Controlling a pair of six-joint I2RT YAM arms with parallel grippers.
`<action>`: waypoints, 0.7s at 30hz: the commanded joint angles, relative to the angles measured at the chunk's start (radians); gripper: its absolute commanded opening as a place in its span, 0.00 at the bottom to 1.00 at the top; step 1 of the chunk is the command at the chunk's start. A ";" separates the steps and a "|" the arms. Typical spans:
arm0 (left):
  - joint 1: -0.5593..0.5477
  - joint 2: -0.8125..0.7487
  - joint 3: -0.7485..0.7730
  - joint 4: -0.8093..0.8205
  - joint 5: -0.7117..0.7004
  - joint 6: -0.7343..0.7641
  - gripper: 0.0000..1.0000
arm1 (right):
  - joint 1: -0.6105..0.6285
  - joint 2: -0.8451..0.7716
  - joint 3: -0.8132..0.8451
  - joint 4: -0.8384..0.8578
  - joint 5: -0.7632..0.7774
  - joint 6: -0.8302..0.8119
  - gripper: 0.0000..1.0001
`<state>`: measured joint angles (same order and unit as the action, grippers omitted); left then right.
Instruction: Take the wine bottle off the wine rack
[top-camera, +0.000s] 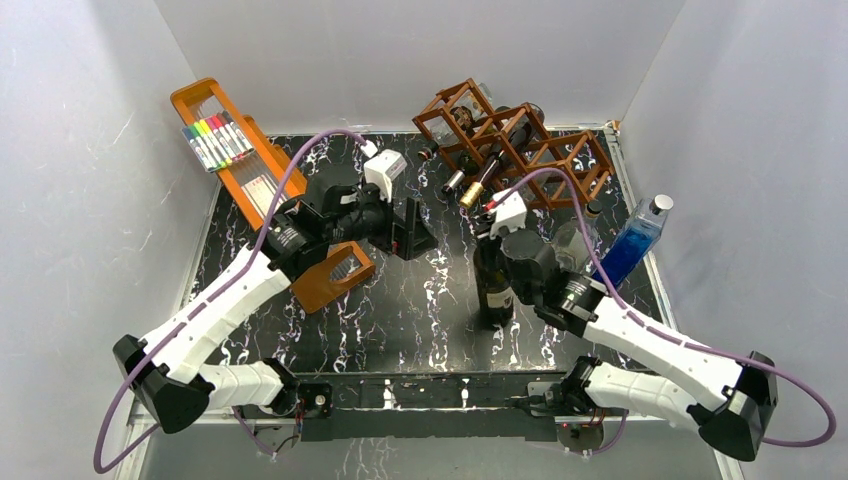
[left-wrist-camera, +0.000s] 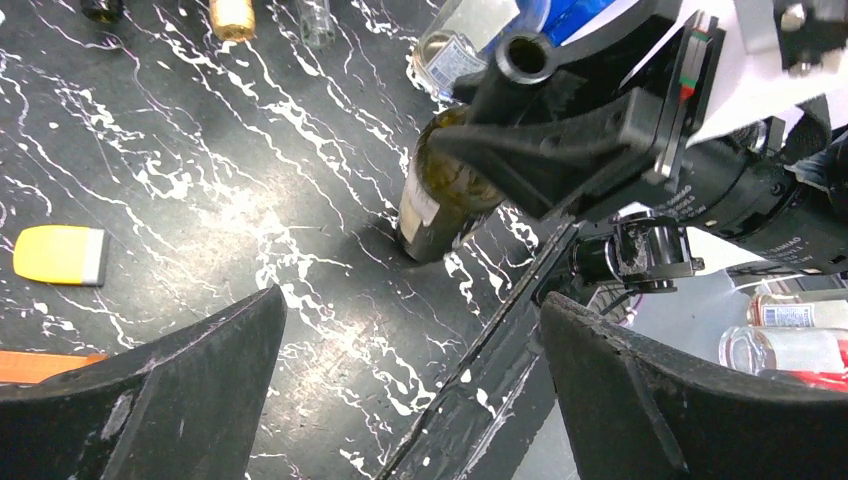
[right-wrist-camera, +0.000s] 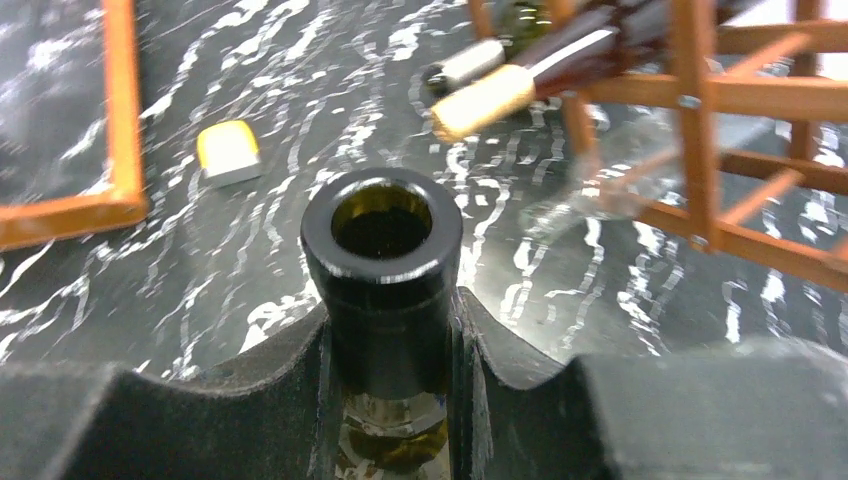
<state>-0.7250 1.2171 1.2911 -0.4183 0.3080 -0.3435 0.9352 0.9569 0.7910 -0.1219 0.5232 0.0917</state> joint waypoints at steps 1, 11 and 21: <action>-0.004 -0.057 0.011 0.025 -0.031 0.015 0.98 | -0.011 -0.094 -0.029 0.163 0.328 0.016 0.00; -0.003 -0.064 0.005 0.027 -0.024 0.000 0.98 | -0.131 -0.184 -0.130 0.332 0.478 -0.060 0.00; -0.004 -0.033 0.010 0.042 -0.001 -0.005 0.98 | -0.271 -0.263 -0.139 0.202 0.443 0.001 0.00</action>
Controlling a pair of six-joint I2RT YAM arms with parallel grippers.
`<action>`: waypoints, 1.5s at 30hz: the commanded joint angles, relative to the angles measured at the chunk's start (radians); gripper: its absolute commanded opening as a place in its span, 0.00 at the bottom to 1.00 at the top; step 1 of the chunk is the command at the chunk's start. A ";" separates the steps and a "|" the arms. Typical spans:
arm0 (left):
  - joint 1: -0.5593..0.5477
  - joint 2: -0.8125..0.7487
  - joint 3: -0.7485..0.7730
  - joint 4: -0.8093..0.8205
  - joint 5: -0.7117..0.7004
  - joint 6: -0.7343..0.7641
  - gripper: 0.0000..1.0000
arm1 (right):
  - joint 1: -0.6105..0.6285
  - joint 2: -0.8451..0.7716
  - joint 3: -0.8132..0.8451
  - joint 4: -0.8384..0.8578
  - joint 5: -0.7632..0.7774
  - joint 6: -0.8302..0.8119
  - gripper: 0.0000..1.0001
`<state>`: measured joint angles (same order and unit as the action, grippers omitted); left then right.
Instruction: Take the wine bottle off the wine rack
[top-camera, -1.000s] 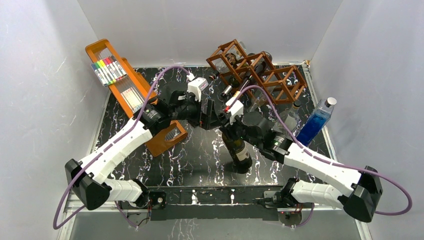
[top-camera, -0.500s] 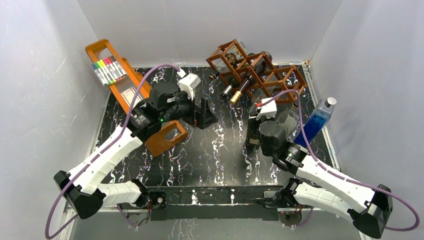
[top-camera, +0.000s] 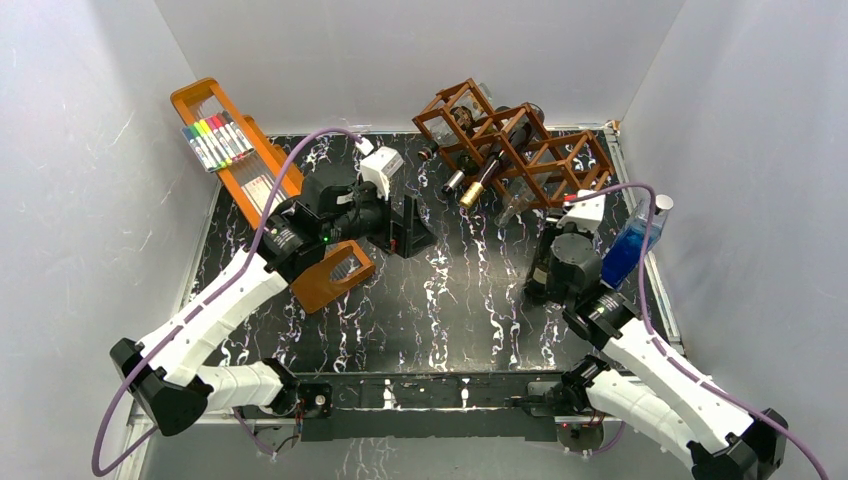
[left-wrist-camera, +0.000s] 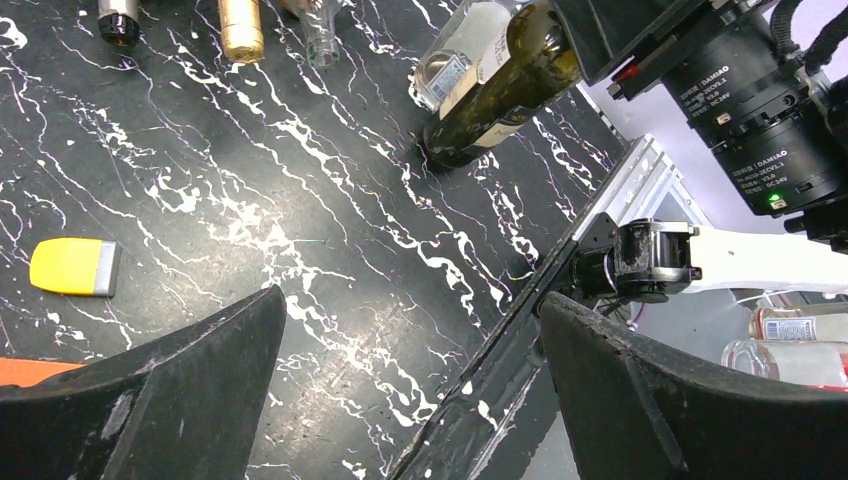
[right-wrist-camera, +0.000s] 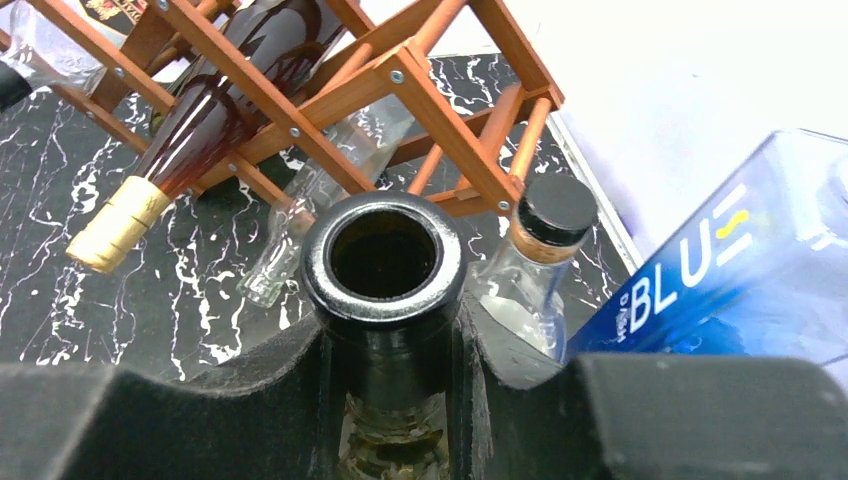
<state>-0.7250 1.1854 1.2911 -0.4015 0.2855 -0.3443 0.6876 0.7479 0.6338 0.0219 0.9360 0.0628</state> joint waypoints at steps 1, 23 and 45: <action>-0.003 0.002 0.010 0.029 0.026 -0.005 0.98 | -0.025 -0.058 0.019 0.044 0.030 0.040 0.00; -0.004 0.010 0.005 0.041 0.055 -0.013 0.98 | -0.032 -0.209 -0.013 -0.215 0.213 0.236 0.67; -0.005 0.469 0.335 0.077 -0.171 0.104 0.91 | -0.032 0.079 0.646 -0.474 -0.547 -0.099 0.98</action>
<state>-0.7284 1.5467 1.5089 -0.3309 0.1864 -0.3103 0.6582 0.7666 1.2102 -0.3946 0.5217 -0.0158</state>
